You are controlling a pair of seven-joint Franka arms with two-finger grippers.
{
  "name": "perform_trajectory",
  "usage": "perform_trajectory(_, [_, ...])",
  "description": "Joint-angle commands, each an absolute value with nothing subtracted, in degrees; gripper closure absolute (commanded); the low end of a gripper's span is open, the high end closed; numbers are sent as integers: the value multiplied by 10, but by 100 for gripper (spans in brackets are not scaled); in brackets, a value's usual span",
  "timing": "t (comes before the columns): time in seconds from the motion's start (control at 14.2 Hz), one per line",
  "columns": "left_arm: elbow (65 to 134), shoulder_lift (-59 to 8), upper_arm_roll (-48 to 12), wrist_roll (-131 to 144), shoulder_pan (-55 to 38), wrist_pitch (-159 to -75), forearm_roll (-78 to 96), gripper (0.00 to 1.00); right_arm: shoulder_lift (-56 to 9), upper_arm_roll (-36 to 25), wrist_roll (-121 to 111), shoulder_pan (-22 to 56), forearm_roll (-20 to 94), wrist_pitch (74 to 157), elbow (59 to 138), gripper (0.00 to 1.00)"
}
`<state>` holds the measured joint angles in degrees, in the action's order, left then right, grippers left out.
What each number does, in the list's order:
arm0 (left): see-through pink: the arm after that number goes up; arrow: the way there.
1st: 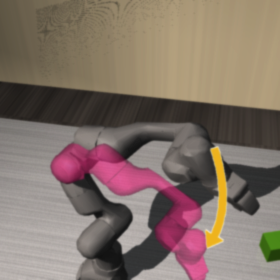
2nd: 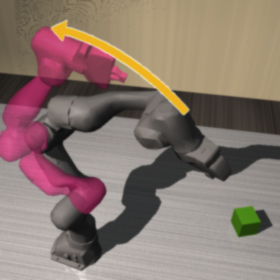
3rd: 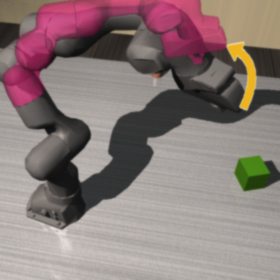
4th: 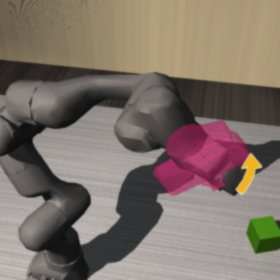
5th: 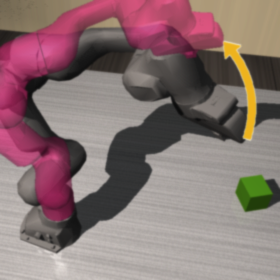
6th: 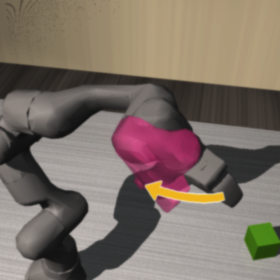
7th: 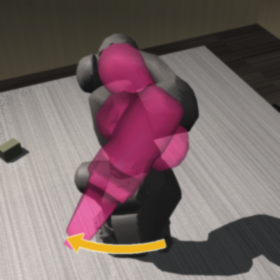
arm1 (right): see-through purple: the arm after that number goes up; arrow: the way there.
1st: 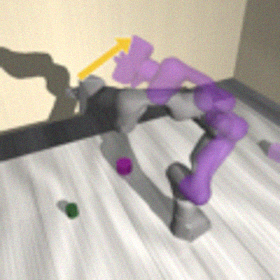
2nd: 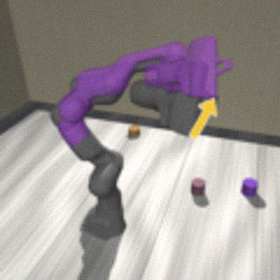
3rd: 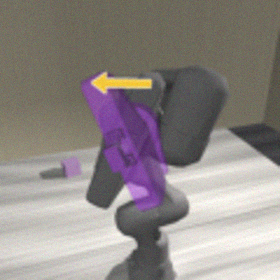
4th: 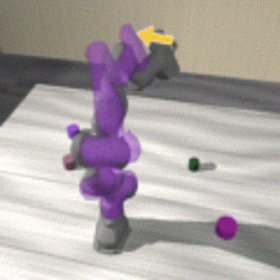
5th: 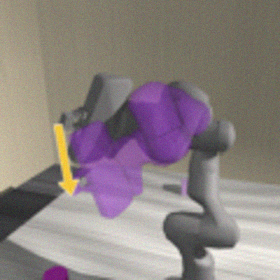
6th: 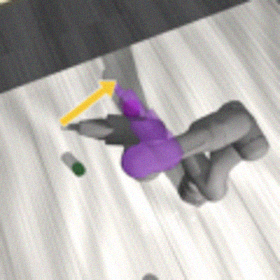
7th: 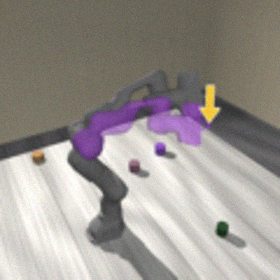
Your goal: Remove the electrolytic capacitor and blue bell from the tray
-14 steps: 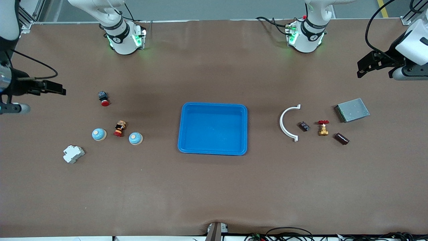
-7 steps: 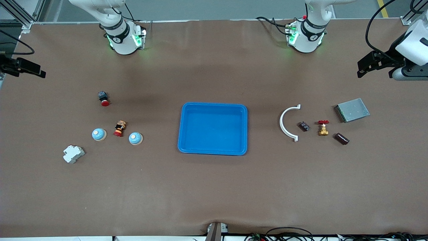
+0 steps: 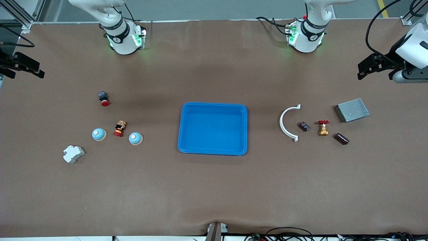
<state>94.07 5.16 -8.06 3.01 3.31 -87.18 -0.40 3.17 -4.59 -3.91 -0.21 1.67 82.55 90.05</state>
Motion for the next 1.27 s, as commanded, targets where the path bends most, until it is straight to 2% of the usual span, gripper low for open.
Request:
perform_trajectory(0.0, [954,71,-83,15,39,-880,-4,0,13,-47,-36,-5,15,819,875,0])
perform_trajectory(1.2, [968,76,-81,15,39,-914,-9,0,13,-52,-36,-11,7,812,875,0])
